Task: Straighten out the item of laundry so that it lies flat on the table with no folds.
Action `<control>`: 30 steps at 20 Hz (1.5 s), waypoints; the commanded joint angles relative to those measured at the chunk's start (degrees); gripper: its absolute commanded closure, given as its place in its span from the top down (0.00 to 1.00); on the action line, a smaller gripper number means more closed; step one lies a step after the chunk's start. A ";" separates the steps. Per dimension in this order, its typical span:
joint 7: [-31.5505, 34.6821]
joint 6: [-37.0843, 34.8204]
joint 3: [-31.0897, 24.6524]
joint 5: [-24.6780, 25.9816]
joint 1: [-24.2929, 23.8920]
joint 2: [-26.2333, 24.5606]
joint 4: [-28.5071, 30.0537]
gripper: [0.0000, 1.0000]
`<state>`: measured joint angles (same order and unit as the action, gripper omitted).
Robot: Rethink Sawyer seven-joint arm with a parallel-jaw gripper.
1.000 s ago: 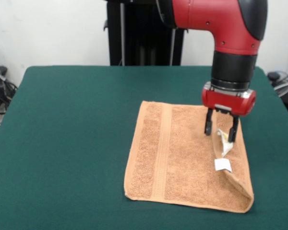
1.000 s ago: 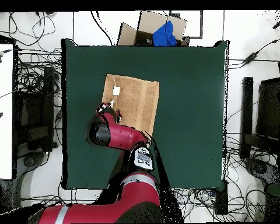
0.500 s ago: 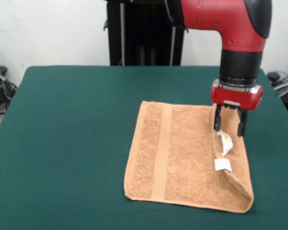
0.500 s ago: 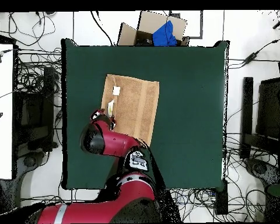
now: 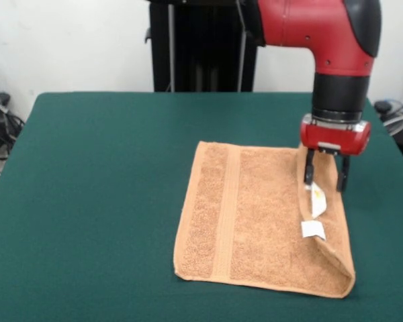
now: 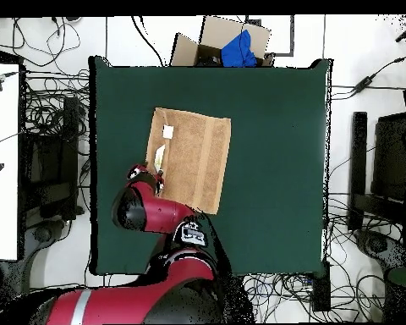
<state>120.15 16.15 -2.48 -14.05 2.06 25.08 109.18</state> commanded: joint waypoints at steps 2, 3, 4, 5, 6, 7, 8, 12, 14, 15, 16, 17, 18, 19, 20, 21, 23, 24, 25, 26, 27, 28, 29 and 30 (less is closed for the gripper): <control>10.23 0.90 1.28 -2.75 2.65 0.14 0.19 1.00; 9.72 0.45 2.44 -2.94 3.13 0.90 0.51 1.00; 8.94 -0.87 3.29 -3.12 3.11 1.85 0.12 1.00; 8.30 -1.55 4.36 -3.22 3.45 2.51 0.06 1.00; 7.66 -2.23 5.42 -3.31 3.80 3.16 -0.01 1.00; 6.96 -2.61 6.81 -3.43 4.35 3.67 -0.12 1.00; 6.69 -2.83 7.46 -3.67 4.76 3.61 -0.47 1.00; 5.47 -4.38 10.19 -3.59 5.73 4.07 -1.45 1.00; 5.10 -5.53 11.37 -3.57 6.27 4.46 -1.54 1.00; 5.07 -5.83 11.88 -3.57 6.60 4.54 -1.48 1.00; 5.05 -6.13 12.40 -3.57 6.93 4.63 -1.41 1.00; 5.01 -6.12 12.97 -3.42 7.13 4.62 -1.33 1.00; 5.07 -5.91 13.23 -3.42 7.39 4.29 -1.47 1.00; 5.14 -5.70 13.50 -3.41 7.65 3.97 -1.60 1.00; 5.19 -5.61 13.67 -3.45 7.87 3.64 -1.83 1.00; 5.18 -5.35 14.02 -3.30 8.05 3.40 -1.86 1.00; 5.32 -4.67 14.51 -3.15 8.16 2.70 -2.20 1.00; 5.37 -4.47 14.52 -3.00 7.93 2.37 -2.50 1.00; 5.66 -3.64 14.39 -2.82 7.73 1.86 -2.65 1.00; 5.80 -3.56 14.12 -2.67 7.39 1.58 -3.11 1.00; 6.22 -2.92 13.66 -2.40 7.09 1.31 -3.24 1.00; 6.34 -2.74 13.48 -2.31 6.91 1.01 -3.60 1.00; 6.68 -2.23 13.11 -2.11 6.66 0.78 -3.71 1.00; 6.71 -2.24 12.99 -2.00 6.44 0.65 -4.06 1.00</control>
<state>120.15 16.32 11.56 -14.62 9.17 28.77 108.13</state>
